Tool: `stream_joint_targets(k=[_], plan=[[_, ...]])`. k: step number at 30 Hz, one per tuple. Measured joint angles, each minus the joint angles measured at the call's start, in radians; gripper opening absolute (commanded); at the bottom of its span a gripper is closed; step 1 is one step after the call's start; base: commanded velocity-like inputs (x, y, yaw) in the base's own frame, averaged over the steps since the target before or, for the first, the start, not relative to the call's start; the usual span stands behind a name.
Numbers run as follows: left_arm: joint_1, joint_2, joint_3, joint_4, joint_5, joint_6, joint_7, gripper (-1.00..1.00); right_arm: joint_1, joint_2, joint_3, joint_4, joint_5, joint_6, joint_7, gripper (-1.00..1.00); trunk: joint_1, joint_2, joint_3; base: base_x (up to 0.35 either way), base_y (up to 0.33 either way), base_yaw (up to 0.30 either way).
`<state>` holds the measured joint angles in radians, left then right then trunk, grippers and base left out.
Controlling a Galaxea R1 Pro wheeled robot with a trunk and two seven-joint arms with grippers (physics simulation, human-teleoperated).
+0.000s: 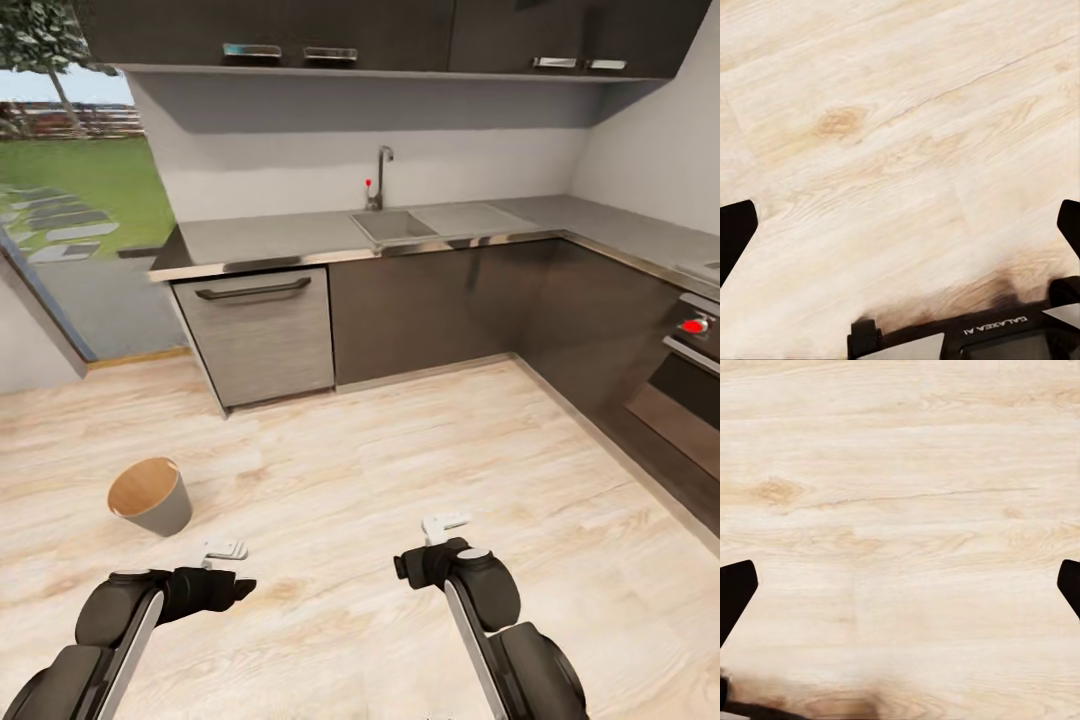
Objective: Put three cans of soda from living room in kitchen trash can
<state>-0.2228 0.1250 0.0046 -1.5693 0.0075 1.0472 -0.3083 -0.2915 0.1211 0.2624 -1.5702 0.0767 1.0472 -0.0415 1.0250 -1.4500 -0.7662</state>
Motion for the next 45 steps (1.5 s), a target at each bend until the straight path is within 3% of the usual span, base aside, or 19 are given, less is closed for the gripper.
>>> stream_joint_targets(k=[10, 33, 45], plan=[[0.0, -0.001, 0.0, 0.001, 0.0, 0.0, 0.0, 1.0, 0.0, 0.0, 0.026, 0.001, 0.0, 0.0, 0.0, 1.0, 0.0, 0.0, -0.01, -0.056, 0.315, 0.226], [0.0, -0.001, -0.001, 0.018, -0.003, 0.0, 0.0, 1.0, 0.0, -0.001, 0.029, 0.001, -0.001, 0.0, 0.0, 1.0, 0.0, 0.0, -0.033, -0.001, 0.324, 0.226], [0.0, -0.001, -0.002, 0.028, -0.003, 0.0, 0.0, 1.0, 0.001, -0.001, 0.029, 0.001, -0.001, 0.0, 0.001, 1.0, 0.0, 0.0, -0.045, 0.122, 0.308, 0.225]])
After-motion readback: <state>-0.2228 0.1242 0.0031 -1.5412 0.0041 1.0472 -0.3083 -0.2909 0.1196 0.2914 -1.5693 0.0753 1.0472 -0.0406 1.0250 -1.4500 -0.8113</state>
